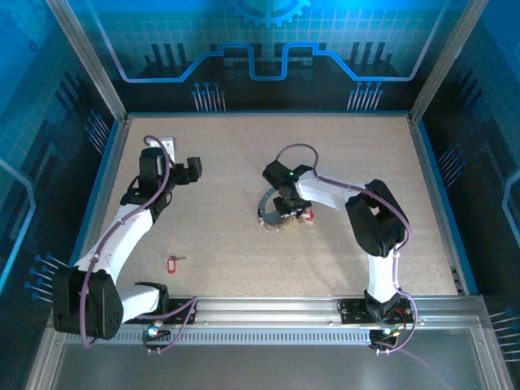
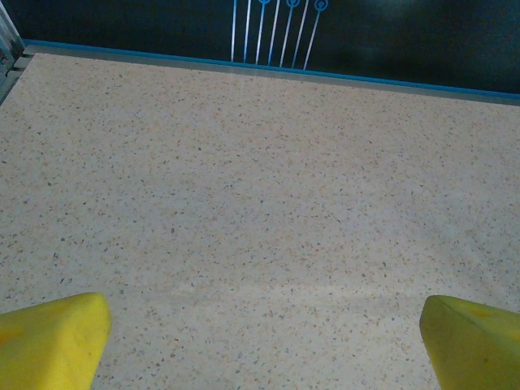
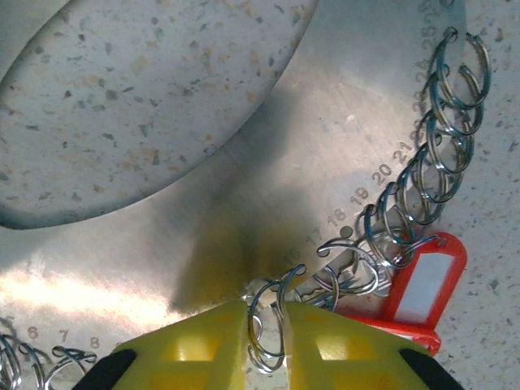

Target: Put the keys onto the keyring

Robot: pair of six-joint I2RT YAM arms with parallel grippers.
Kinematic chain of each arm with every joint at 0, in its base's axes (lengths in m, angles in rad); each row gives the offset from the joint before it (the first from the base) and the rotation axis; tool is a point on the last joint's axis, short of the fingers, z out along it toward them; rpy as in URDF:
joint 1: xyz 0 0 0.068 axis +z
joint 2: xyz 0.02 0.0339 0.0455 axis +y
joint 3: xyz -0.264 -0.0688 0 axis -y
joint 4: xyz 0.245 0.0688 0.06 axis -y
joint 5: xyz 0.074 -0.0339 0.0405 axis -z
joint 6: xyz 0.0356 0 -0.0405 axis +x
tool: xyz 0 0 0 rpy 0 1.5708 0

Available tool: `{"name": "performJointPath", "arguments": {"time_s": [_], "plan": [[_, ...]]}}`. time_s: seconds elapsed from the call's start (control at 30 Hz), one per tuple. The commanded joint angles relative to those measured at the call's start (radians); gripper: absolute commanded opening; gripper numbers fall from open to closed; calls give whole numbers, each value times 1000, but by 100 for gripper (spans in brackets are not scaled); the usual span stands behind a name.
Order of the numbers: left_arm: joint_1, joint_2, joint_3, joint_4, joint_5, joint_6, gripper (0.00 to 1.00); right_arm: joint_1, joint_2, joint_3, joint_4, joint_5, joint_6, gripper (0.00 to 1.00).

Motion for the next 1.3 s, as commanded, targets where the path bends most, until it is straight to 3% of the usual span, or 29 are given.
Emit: {"name": "performJointPath", "arguments": {"time_s": [0.0, 0.2, 0.7, 1.1, 1.27], "plan": [[-8, -18, 21, 4, -11, 11, 99, -17, -34, -18, -25, 21, -13, 21], [-8, -17, 21, 3, -11, 9, 99, -22, -48, -27, -11, 19, -34, 27], [-8, -12, 21, 3, -9, 7, 99, -43, -55, -31, -15, 45, -82, 26], [-7, -11, 23, 2, -10, 6, 99, -26, -43, -28, 19, -134, -12, 21], [-8, -11, 24, 2, -11, 7, 99, -26, -29, -50, 30, -142, 4, 21]]}}
